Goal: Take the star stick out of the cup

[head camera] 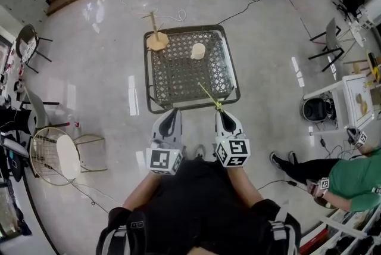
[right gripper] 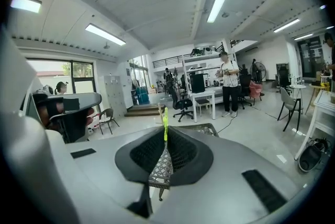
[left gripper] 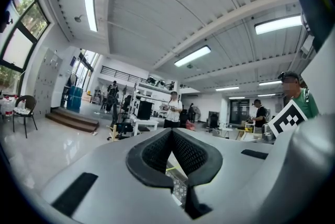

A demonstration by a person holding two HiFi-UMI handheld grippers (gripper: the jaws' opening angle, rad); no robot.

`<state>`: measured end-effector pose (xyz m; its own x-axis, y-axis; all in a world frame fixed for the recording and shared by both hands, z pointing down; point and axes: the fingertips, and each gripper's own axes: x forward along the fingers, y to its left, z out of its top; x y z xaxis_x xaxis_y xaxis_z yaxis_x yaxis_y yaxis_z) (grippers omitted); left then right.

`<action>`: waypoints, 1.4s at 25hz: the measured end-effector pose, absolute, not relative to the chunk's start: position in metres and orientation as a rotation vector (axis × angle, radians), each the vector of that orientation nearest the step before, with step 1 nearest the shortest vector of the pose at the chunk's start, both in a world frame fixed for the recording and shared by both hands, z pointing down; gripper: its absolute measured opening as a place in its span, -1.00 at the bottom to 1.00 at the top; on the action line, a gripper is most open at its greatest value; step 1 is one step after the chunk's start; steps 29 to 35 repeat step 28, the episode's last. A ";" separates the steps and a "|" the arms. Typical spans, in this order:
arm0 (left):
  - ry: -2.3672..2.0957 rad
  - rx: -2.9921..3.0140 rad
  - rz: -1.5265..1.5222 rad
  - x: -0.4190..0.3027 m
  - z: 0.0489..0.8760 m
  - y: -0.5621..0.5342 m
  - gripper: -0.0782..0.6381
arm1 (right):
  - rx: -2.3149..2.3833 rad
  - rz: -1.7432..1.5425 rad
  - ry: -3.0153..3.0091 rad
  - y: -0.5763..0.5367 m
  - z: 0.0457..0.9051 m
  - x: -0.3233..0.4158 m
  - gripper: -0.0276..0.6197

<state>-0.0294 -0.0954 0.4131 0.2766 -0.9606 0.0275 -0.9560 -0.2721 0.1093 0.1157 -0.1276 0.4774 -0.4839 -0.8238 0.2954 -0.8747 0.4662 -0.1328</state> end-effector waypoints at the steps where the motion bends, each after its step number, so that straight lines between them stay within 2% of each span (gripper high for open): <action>1: -1.837 2.420 -0.067 -0.027 0.413 -0.093 -0.75 | 1.475 0.393 -2.528 -0.124 0.476 0.118 -0.85; 35: -1.876 2.403 -0.068 -0.022 0.407 -0.073 -0.75 | 1.468 0.374 -2.562 -0.100 0.462 0.127 -0.85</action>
